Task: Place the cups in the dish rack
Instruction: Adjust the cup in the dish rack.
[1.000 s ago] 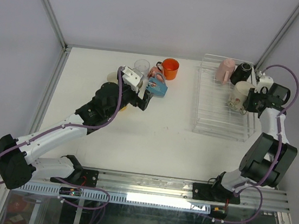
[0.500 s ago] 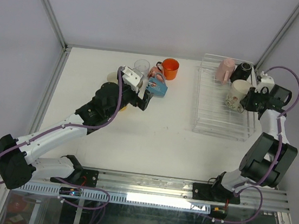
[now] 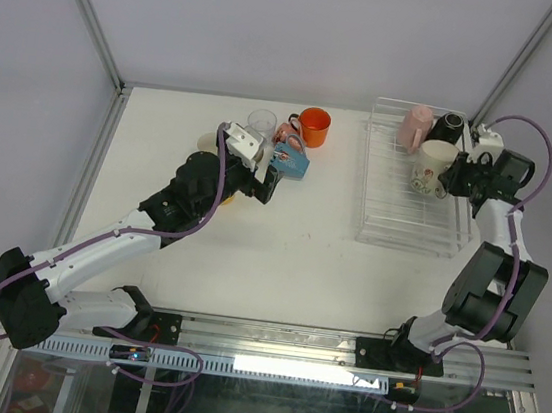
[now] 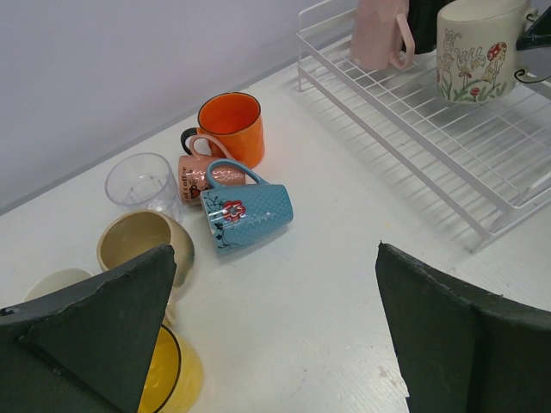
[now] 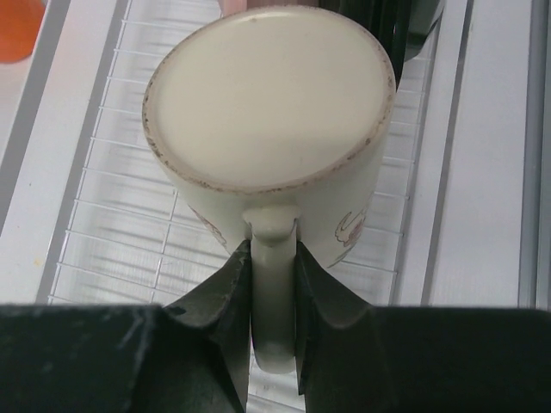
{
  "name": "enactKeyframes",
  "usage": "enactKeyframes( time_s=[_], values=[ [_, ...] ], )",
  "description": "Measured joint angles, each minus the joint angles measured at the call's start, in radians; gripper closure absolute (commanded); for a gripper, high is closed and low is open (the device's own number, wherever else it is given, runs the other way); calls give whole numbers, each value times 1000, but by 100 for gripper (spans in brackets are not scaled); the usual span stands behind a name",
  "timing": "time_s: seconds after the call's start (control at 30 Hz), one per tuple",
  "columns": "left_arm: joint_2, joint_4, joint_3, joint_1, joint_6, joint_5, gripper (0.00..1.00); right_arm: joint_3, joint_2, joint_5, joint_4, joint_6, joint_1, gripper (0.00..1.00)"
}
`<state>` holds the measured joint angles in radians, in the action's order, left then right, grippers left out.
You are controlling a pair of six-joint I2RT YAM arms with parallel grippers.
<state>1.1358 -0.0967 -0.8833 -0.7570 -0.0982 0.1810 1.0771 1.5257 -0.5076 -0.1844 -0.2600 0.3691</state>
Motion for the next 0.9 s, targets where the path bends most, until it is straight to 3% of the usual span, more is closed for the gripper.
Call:
enactKeyframes(
  time_s=[0.47, 0.9],
  values=[
    [0, 0, 0, 0, -4, 0, 1, -32, 42, -28, 229, -4, -13, 100],
    [0, 0, 0, 0, -13, 0, 1, -98, 32, 2, 409, 121, -9, 100]
  ],
)
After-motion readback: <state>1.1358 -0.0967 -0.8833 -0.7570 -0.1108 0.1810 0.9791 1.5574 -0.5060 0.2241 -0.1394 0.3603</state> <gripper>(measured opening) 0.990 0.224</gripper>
